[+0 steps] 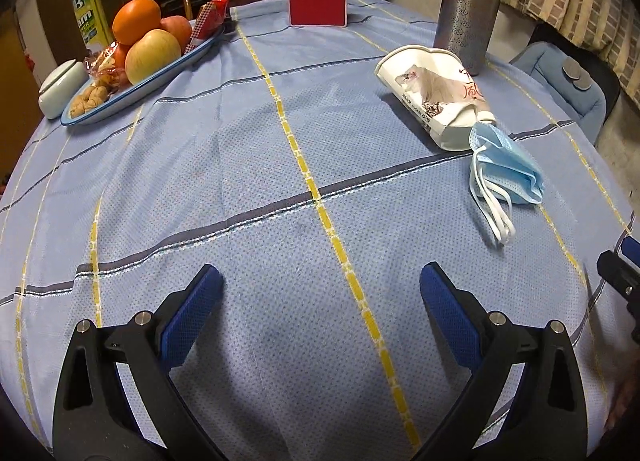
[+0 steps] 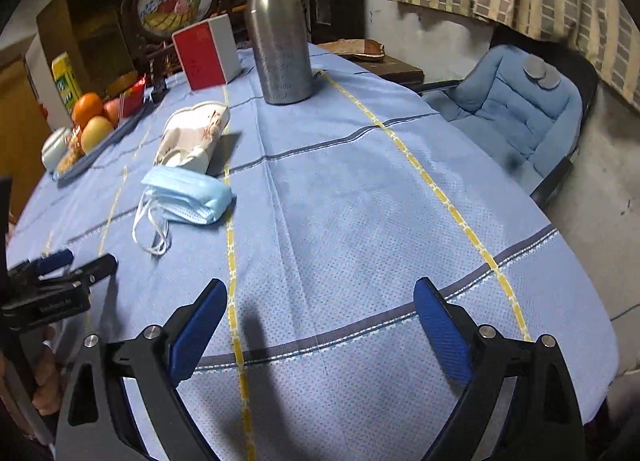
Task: Collect trash
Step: 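Grasp the blue face mask with the left tool and lift it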
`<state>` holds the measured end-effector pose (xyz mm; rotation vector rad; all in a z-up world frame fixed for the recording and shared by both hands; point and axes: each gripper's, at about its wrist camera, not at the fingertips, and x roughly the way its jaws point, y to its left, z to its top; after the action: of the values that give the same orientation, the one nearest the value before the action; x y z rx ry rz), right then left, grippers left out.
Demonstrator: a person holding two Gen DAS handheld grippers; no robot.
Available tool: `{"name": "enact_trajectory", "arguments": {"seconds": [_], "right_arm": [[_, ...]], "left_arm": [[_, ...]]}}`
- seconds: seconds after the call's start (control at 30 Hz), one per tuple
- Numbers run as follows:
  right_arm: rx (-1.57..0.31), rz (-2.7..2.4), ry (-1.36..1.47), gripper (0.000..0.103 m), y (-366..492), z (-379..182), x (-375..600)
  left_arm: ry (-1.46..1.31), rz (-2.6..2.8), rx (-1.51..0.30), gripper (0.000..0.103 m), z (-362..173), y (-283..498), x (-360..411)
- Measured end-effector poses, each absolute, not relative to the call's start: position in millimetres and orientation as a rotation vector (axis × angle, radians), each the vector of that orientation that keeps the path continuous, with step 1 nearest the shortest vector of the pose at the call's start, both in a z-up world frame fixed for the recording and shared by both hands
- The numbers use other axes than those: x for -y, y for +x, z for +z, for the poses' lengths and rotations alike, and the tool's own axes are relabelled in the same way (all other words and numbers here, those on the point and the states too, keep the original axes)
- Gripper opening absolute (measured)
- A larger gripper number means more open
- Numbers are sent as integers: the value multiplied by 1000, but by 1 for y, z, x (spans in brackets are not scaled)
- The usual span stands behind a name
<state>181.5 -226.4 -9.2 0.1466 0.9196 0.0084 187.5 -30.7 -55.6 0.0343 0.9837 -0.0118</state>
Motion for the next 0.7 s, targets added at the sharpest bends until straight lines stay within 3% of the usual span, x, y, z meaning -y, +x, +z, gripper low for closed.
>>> {"name": "enact_trajectory", "arguments": {"seconds": [0.7], "right_arm": [[-954,-1,175,93,186,-13,230]], "left_arm": [[-17,-76,-910,97,-36,183,32]]}}
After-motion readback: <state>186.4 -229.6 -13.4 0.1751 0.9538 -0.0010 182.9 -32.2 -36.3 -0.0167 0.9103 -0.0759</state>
